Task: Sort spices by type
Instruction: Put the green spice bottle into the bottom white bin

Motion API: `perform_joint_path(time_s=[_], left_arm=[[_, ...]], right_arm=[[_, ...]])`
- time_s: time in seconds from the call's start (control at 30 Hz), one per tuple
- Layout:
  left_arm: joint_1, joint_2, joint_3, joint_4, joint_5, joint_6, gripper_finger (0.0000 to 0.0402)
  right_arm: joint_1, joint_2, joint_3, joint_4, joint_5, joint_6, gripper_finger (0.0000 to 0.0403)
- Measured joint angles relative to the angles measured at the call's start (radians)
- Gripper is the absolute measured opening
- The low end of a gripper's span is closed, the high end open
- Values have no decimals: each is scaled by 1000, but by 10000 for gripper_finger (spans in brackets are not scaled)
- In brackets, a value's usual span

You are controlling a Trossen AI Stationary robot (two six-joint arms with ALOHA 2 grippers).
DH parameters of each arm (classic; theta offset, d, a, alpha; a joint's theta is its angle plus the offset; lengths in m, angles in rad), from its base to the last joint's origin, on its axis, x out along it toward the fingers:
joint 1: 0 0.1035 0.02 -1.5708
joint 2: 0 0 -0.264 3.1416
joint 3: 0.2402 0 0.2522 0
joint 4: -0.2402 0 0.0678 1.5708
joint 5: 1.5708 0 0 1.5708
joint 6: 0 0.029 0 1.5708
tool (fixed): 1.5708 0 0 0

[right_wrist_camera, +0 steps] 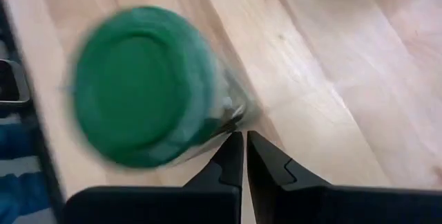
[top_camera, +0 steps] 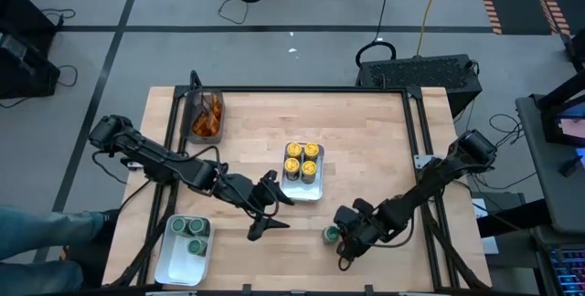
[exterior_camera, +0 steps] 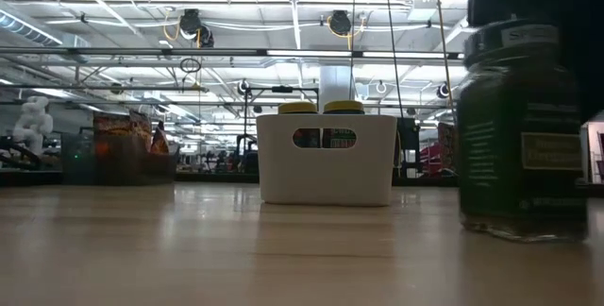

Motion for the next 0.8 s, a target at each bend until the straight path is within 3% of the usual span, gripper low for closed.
perform_joint_path(time_s=[0.2,0.47,0.8], left_arm=[[-1,6,0,12,-34,7,306],[-33,167,0,251,-26,7,306],[-27,405,15,534,-31,117,306]], right_arm=[[-3,0,127,-267,-27,22,0],[28,0,315,-598,-23,116,0],[115,-1,375,-675,-22,275,0]])
